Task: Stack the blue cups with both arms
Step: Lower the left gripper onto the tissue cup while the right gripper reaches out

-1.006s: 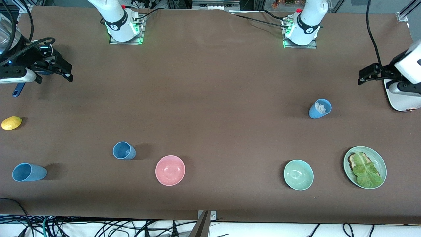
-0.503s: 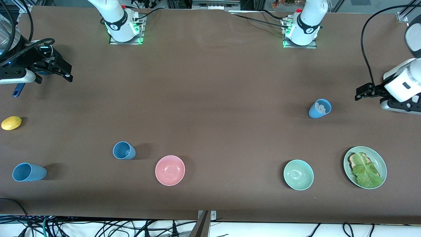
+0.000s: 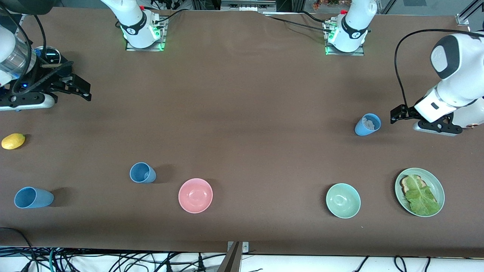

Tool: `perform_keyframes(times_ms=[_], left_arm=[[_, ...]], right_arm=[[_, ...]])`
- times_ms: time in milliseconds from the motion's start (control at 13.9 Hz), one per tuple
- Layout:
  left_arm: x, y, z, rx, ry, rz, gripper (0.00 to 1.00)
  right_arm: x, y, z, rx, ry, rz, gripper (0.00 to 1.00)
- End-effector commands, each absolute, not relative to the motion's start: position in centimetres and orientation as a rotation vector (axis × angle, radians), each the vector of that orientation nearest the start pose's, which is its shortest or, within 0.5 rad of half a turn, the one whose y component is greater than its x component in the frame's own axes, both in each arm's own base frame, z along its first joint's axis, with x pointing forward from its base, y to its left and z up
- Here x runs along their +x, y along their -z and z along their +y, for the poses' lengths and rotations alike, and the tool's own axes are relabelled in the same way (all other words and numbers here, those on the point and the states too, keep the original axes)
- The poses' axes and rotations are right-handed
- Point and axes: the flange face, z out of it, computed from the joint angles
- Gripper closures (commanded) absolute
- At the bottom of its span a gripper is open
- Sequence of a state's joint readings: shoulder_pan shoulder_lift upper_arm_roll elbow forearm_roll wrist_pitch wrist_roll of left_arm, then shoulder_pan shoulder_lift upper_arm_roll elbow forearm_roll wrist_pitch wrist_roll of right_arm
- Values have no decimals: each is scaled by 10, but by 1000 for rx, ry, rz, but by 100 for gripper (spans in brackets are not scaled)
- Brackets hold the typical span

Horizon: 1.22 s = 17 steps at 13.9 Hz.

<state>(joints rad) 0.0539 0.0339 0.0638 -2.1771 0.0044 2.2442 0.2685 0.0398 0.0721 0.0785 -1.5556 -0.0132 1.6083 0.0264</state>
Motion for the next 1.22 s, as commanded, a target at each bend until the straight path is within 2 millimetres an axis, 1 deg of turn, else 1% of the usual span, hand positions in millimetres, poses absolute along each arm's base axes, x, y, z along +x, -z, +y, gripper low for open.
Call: perform_keyframes(times_ms=[0,144,287,503,575,647,718,934,1078,1149], left_arm=[[521,-361,56,-3101,109,294,0],[517,-352,53,-3100,124,289,0],[513,-342,46,-3094,157,309,0],[507,-332,45,-3090,183,309,0],[505,-328,45,-3089,187,309,0],[501,-321,44,-3087,197,309,0],[497,-316,44,-3084,217,309,0],[489,-306,46,-3085,213,303,0],[482,-291,47,-3078,249,296,0],[478,-285,47,-3074,268,296,0]], right_arm=[[581,-592,67,-3138,-31,-198,0],[586,-585,68,-3138,-14,-201,0],[590,-579,67,-3136,-23,-196,0],[598,-571,68,-3133,-36,-200,0],[604,-571,72,-3130,-19,-209,0],[608,-571,84,-3129,-12,-240,0],[614,-570,85,-3127,-7,-242,0],[618,-567,83,-3128,-9,-234,0],[625,-555,77,-3129,-19,-222,0],[627,-555,77,-3128,0,-222,0]])
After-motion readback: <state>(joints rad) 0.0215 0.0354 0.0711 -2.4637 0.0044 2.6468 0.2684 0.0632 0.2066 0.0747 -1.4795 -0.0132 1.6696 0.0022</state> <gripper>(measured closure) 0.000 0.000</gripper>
